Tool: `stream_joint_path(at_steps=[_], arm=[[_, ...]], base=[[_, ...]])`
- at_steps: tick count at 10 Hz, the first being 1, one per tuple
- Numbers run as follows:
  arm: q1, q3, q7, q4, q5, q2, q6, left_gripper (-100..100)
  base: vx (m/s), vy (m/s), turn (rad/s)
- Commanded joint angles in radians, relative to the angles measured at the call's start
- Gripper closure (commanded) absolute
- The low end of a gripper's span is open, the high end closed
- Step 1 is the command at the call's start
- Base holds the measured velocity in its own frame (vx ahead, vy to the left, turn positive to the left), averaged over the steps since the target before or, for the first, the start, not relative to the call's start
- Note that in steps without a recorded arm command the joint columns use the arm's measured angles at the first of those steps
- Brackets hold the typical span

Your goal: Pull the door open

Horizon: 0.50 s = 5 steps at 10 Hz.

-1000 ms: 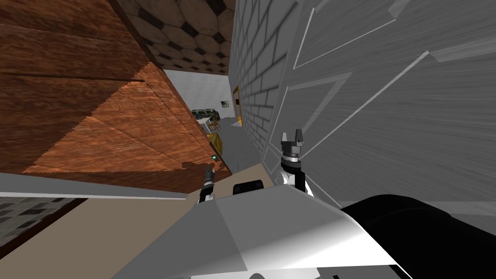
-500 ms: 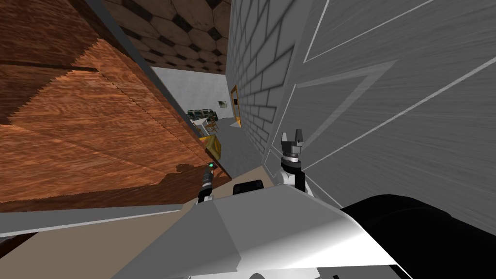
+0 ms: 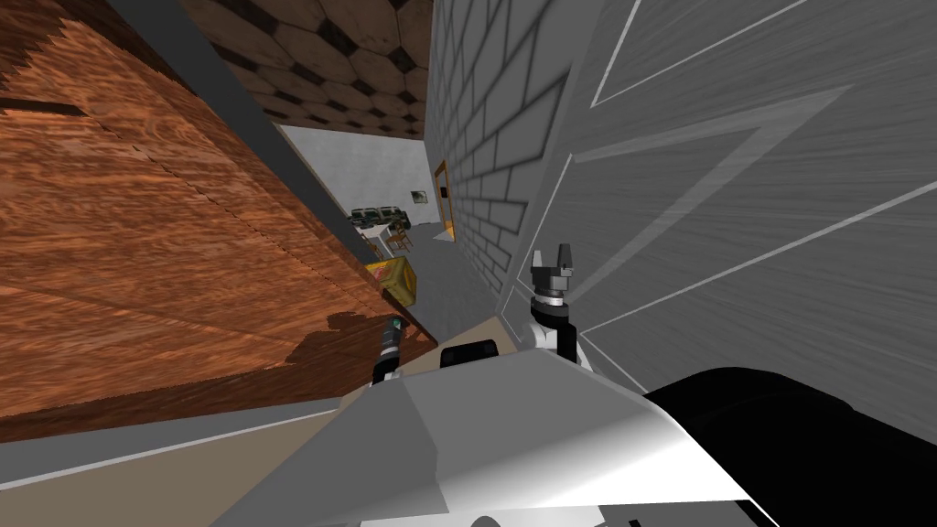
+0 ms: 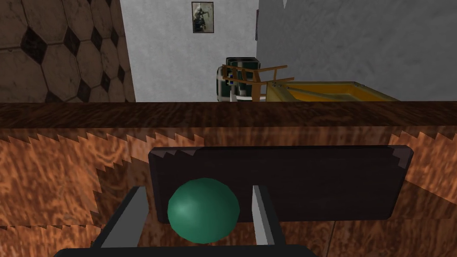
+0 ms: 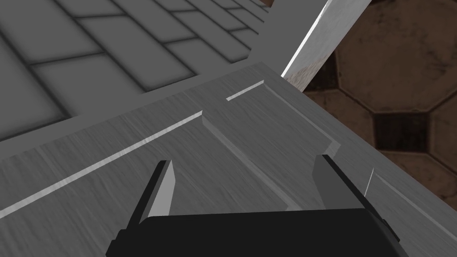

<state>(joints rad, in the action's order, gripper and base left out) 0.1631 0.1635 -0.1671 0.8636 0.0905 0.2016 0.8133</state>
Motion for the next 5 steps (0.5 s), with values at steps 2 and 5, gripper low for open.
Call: stream_joint_path(at_steps=[2, 5], arm=[[-0.003, 0.001, 0.0, 0.002, 0.0, 0.001, -0.001, 100], [-0.003, 0.001, 0.0, 0.002, 0.0, 0.001, -0.001, 100]], base=[[-0.019, -0.001, -0.012], [0.0, 0.0, 0.0]])
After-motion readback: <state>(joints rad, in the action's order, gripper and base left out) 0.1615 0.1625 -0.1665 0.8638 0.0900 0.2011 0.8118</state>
